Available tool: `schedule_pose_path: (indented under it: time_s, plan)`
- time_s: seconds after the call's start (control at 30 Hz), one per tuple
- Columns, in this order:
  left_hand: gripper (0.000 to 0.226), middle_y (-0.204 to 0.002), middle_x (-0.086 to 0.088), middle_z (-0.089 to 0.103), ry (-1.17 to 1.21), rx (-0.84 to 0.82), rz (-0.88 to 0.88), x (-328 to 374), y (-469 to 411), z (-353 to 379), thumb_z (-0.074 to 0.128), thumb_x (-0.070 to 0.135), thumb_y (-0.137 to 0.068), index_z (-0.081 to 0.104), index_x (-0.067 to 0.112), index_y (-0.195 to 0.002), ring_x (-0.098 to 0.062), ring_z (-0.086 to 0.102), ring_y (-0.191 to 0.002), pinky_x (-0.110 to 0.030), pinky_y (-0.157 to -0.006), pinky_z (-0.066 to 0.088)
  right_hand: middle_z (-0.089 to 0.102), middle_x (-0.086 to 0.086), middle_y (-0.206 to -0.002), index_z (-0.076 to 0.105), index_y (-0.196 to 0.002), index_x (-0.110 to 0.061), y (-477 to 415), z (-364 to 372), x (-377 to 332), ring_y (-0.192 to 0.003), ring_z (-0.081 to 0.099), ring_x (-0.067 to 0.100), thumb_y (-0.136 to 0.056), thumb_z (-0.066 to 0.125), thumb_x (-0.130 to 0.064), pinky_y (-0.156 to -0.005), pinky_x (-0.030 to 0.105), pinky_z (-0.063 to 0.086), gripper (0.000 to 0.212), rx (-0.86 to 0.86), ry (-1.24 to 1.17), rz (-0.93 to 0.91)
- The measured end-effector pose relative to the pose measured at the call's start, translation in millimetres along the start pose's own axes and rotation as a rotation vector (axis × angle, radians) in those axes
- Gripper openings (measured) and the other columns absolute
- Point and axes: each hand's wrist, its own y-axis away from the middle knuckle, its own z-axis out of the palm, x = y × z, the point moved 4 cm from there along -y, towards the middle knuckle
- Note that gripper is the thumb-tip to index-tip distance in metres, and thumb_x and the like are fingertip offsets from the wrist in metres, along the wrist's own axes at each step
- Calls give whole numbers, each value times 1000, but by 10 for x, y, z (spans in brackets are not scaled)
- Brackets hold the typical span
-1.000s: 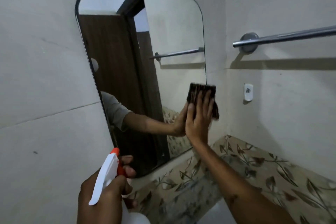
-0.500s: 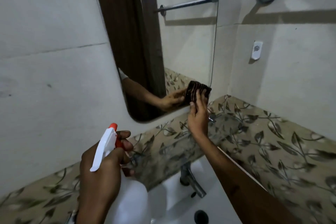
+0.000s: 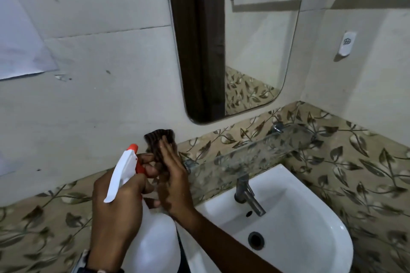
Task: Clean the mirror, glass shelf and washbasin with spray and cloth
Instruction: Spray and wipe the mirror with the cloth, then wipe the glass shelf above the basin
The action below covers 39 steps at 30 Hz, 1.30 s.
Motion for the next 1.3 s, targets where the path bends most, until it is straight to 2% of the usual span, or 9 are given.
schedule_pose_path:
  time_s: [0.13, 0.23, 0.5, 0.6, 0.7, 0.9, 1.07, 1.17, 1.3]
  plan:
    - [72, -87, -9, 75, 41, 5, -40, -72, 39, -143, 48, -14, -75, 79, 50, -75, -25, 66, -74, -37, -55, 51, 55, -17, -144, 40, -151, -32, 346, -357, -155, -128, 52, -11, -106, 46, -8, -107, 23, 48, 51, 180, -192, 158]
    - [72, -87, -6, 75, 29, -16, -53, -130, 48, -150, 50, -8, -77, 76, 59, -73, -23, 67, -77, -36, -56, 52, 69, -7, -127, 48, -142, -42, 618, -813, -87, -108, 69, 2, -105, 48, -12, -88, 26, 60, 48, 275, -276, 292]
    - [42, -77, -6, 77, -109, -102, -152, -561, -28, 46, 55, 9, -63, 77, 44, -66, -32, 67, -73, -39, -55, 49, 65, -11, -137, 53, -145, -30, 935, -1920, 26, -128, 60, 14, -103, 53, -10, -109, 53, 48, 46, 581, -194, 274]
    - [53, -80, -7, 80, -148, -118, -253, -868, -11, 130, 56, -2, -75, 77, 44, -58, -28, 72, -77, -29, -47, 48, 62, -15, -139, 52, -145, -31, 1029, -2111, 5, -132, 57, 11, -104, 51, -9, -112, 52, 44, 47, 586, -162, 247]
    - [42, -83, -6, 82, -187, -130, -301, -1076, 38, 212, 56, 3, -75, 78, 36, -62, -35, 76, -84, -32, -48, 51, 61, -14, -141, 51, -147, -29, 1067, -2170, -12, -133, 55, 9, -104, 50, -8, -113, 51, 44, 48, 577, -125, 240]
    - [26, -84, -22, 78, -235, -81, -308, -1176, 121, 274, 53, 2, -88, 75, -1, -76, -41, 72, -73, -27, -44, 48, 63, -22, -135, 49, -148, -24, 1065, -2116, -31, -129, 56, 1, -104, 49, -4, -114, 45, 44, 49, 523, -89, 249]
    - [40, -82, -27, 76, -281, -29, -269, -1155, 211, 274, 53, 13, -97, 72, -10, -71, -23, 60, -53, -8, -37, 37, 71, -37, -97, 47, -144, -25, 1071, -1995, -76, -97, 67, -13, -105, 44, 1, -76, 11, 55, 47, 431, -82, 269]
    - [33, -81, -26, 77, -296, -18, -267, -1140, 242, 264, 54, 10, -92, 74, -4, -69, -15, 61, -50, -7, -37, 38, 66, -27, -116, 45, -149, -17, 1103, -1957, -54, -95, 65, -17, -105, 45, 1, -75, 8, 52, 48, 421, -80, 288]
    - [30, -82, -16, 78, -295, -58, -280, -1119, 263, 279, 54, 4, -88, 71, -4, -65, -28, 68, -69, -13, -37, 42, 61, -11, -136, 45, -151, -18, 1128, -1936, -39, -106, 62, -15, -105, 46, -1, -85, 13, 54, 49, 404, -61, 311]
